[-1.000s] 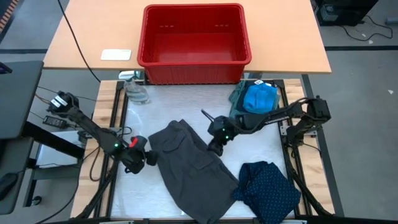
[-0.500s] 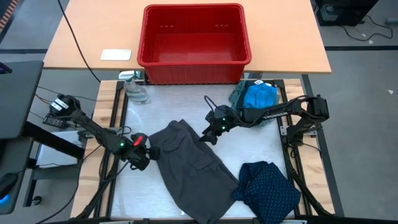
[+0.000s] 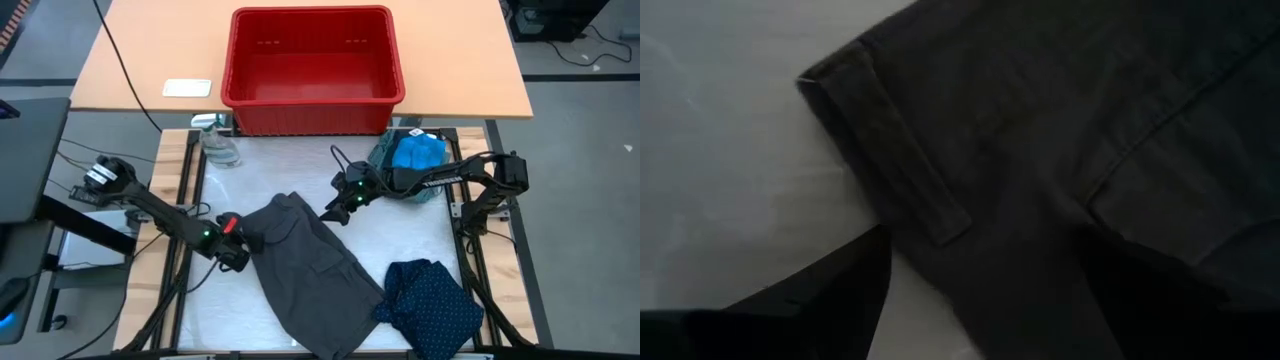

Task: Fold laundry
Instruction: Fold the gray shorts

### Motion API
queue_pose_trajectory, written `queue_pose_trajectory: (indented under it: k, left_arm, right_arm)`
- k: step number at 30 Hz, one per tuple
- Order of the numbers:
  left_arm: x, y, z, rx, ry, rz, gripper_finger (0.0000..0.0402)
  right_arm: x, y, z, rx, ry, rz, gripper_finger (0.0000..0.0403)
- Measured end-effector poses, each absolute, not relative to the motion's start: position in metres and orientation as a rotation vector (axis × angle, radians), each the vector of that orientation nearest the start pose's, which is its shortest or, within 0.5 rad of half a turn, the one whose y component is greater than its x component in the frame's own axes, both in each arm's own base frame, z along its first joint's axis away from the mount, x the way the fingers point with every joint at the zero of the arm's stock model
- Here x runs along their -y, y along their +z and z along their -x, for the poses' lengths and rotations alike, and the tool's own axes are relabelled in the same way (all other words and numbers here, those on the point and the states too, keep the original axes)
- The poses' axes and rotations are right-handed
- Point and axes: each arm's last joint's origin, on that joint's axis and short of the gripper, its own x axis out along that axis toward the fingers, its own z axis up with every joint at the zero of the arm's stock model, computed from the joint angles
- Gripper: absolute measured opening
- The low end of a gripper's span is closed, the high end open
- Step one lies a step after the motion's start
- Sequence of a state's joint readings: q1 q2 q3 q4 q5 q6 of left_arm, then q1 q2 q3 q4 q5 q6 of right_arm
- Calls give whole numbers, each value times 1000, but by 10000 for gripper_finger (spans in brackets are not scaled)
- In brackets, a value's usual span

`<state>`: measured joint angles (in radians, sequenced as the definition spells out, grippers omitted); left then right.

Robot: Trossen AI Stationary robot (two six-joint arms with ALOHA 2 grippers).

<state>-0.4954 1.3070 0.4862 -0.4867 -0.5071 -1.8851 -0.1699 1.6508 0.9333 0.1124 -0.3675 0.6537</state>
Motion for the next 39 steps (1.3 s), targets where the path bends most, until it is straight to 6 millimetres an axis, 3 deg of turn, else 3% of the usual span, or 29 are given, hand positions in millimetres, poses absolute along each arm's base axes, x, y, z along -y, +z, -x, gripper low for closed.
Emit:
queue_pose_trajectory:
  k: [5, 10, 15, 19, 30, 36, 39]
  left_arm:
    - [77, 123, -177, -650, 990, 1036, 326]
    - [77, 122, -177, -599, 999, 1032, 282]
    - [78, 122, -181, -606, 927, 935, 226]
    - [80, 123, -188, -609, 836, 891, 203]
    - [74, 125, -192, -584, 861, 926, 215]
    - [70, 127, -198, -590, 814, 851, 216]
    - [69, 127, -199, -632, 787, 832, 215]
  right_arm:
    - [48, 196, -340, -636, -26, -791, 318]
    - [51, 190, -342, -640, -54, -790, 318]
    - [60, 157, -351, -692, -88, -841, 318]
    - [66, 138, -355, -717, -98, -887, 318]
    - [96, 118, -362, -629, -25, -1063, 318]
    - [101, 110, -383, -611, 87, -1117, 319]
    - [102, 116, -391, -585, 139, -1147, 321]
